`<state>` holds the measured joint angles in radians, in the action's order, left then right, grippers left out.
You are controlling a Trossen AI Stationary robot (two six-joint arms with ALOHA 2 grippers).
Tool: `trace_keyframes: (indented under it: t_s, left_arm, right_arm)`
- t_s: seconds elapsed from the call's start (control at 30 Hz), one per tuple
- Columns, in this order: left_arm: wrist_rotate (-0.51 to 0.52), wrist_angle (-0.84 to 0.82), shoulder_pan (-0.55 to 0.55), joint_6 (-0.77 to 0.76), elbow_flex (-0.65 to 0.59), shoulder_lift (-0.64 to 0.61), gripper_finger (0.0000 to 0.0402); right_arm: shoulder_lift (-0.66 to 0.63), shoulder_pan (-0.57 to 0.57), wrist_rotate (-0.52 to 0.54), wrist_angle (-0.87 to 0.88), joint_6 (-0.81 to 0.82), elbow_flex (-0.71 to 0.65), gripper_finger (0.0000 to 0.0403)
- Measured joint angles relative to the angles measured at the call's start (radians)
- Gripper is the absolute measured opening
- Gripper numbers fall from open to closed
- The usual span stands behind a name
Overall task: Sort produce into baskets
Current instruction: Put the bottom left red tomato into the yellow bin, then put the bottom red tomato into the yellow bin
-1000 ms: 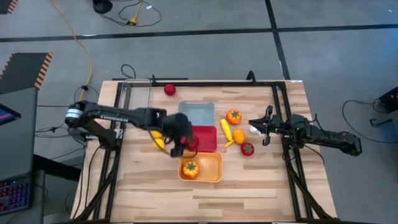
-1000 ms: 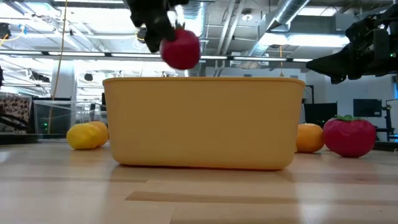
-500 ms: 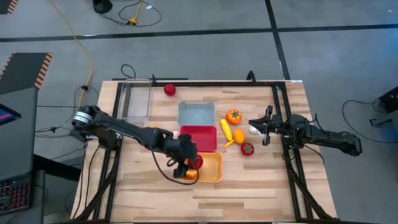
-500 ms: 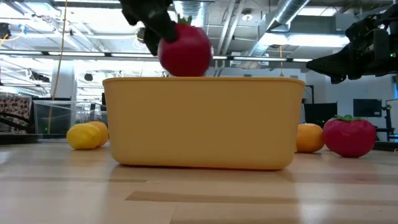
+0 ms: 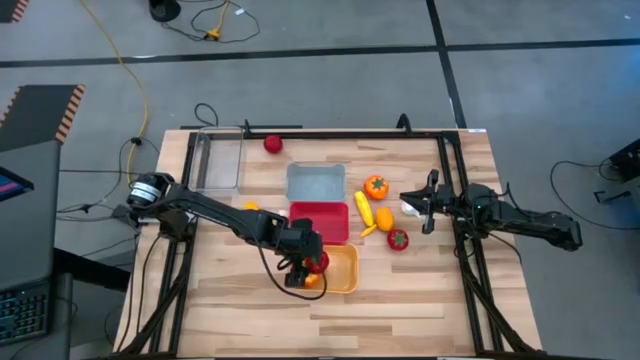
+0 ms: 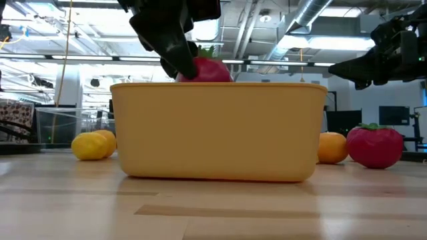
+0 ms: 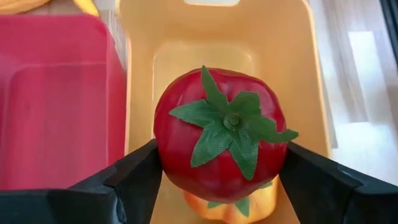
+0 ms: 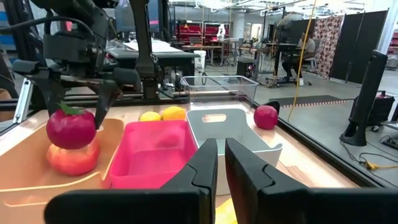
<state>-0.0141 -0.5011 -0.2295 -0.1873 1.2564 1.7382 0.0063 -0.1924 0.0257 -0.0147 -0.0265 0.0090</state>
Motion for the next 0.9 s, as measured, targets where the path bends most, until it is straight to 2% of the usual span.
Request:
trace_keyframes:
  t_s: [0.4,0.9]
  left_arm:
    - [0.002,-0.010,0.004,0.061,0.023,-0.001,0.0379]
    - [0.002,-0.169,0.076,0.078,0.150,-0.003,0.0384]
  right_arm:
    - [0.000,0.000,0.000,0.000,0.000,0.000,0.0061]
    - [0.000,0.000,-0.001,0.000,0.000,0.000,0.0061]
